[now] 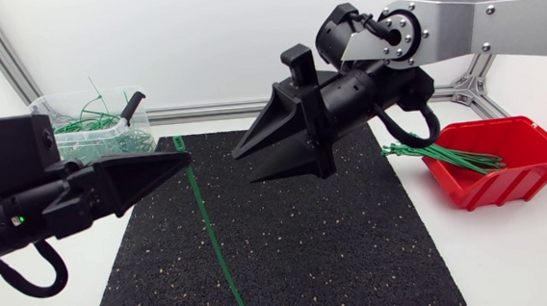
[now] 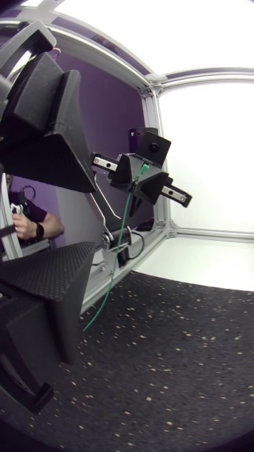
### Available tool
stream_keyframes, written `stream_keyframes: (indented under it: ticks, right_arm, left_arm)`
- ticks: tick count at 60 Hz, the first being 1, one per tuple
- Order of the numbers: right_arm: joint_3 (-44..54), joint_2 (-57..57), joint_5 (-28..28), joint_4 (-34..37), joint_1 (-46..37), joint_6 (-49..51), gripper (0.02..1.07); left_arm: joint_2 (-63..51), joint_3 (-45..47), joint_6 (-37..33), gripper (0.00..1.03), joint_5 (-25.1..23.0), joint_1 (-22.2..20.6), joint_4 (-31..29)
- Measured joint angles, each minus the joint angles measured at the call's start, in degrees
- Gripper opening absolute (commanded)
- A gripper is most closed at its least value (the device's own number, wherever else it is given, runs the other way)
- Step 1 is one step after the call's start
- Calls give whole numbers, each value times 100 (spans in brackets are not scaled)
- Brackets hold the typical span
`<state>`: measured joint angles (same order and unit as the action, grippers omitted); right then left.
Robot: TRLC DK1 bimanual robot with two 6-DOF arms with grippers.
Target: Take a green cable tie from the red box, thread the tail through the head to close it, then place it in the transparent bin on the left.
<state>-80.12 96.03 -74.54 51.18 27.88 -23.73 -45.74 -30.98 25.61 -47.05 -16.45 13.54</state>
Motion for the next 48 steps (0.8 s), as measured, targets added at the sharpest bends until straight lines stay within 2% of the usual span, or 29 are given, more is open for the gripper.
stream_keyframes:
  ticks: [5, 10, 14, 20, 23, 29, 41, 45, 48]
  right_arm:
    - [72, -4, 273, -647, -114, 20, 57]
    - [105, 0, 520, -769, -181, 254, 57]
    - [92, 50, 664, -671, -205, 564, 57]
    - [-127, 354, 850, 192, -208, 1530, 58]
    - [-219, 551, 984, 400, -208, 1965, 58]
    - [-223, 713, 1414, 210, -208, 2610, 57]
    - [-232, 717, 1674, 175, -155, 3936, 57]
    - [-230, 717, 2000, 164, -76, 4404, 58]
    - [-162, 702, 2277, -15, 4, 4697, 62]
  left_arm:
    - [-345, -188, 175, 3, -415, 197, 2]
    - [-675, -365, 297, 3, -728, 374, 2]
    - [-901, -507, 339, 3, -935, 501, 2]
    - [-1196, -686, 413, 3, -1172, 647, 2]
    - [-1421, -809, 446, 3, -1377, 756, 0]
    - [-1816, -1051, 514, 3, -1729, 973, -2]
    - [-2603, -1427, 595, 3, -2168, 1246, -2]
    - [-2855, -1534, 597, 3, -2269, 1259, -15]
    - [-3058, -1635, 601, 3, -2328, 1259, -24]
